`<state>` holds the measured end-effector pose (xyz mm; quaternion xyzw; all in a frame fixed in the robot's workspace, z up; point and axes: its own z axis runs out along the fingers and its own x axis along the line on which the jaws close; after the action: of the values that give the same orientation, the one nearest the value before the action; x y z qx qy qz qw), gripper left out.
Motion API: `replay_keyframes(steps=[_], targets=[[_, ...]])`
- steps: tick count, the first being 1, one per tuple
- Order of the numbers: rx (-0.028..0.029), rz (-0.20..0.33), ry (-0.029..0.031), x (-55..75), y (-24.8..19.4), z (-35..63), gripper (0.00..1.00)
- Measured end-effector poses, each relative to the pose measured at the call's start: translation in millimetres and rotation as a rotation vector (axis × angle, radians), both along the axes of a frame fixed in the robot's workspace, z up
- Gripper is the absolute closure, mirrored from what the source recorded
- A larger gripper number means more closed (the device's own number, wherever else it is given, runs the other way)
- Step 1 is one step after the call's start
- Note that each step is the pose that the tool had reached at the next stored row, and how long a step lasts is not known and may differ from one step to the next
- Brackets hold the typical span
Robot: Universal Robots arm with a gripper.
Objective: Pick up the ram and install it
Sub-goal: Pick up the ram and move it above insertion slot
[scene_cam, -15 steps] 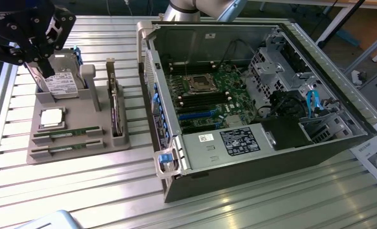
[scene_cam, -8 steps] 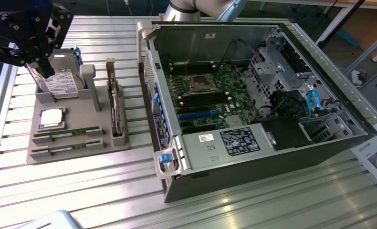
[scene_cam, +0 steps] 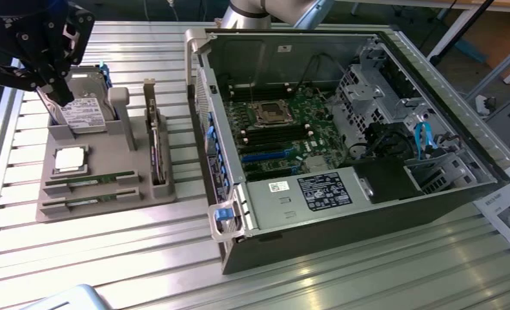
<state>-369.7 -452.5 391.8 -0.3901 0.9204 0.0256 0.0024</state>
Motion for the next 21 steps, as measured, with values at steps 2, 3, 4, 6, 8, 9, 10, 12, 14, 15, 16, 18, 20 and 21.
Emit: replay_keyframes(steps=[2, 3, 4, 6, 8, 9, 10, 12, 14, 15, 16, 18, 20, 21], targets=[[0.0000, 0.043, 0.0000, 0.0, 0.0, 0.0, 0.90], [0.0000, 0.063, 0.0000, 0.0, 0.0, 0.0, 0.90], [0.0000, 0.086, -0.0001, 0.0, 0.0, 0.0, 0.90], [0.0000, 0.117, 0.0000, 0.0, 0.0, 0.0, 0.90], [0.0000, 0.151, -0.0001, 0.0, 0.0, 0.0, 0.90], [0.0000, 0.165, 0.0000, 0.0, 0.0, 0.0, 0.90], [0.0001, 0.181, -0.0001, 0.0, 0.0, 0.0, 0.90], [0.0000, 0.210, 0.0000, 0.0, 0.0, 0.0, 0.90], [0.0001, 0.241, 0.0000, 0.0, 0.0, 0.0, 0.90], [0.0000, 0.252, 0.0000, 0.0, 0.0, 0.0, 0.90], [0.0001, 0.264, 0.0000, 0.0, 0.0, 0.0, 0.90], [0.0000, 0.292, -0.0001, 0.0, 0.0, 0.0, 0.90], [0.0001, 0.322, -0.0001, 0.0, 0.0, 0.0, 0.90], [0.0001, 0.332, -0.0001, 0.0, 0.0, 0.0, 0.90]])
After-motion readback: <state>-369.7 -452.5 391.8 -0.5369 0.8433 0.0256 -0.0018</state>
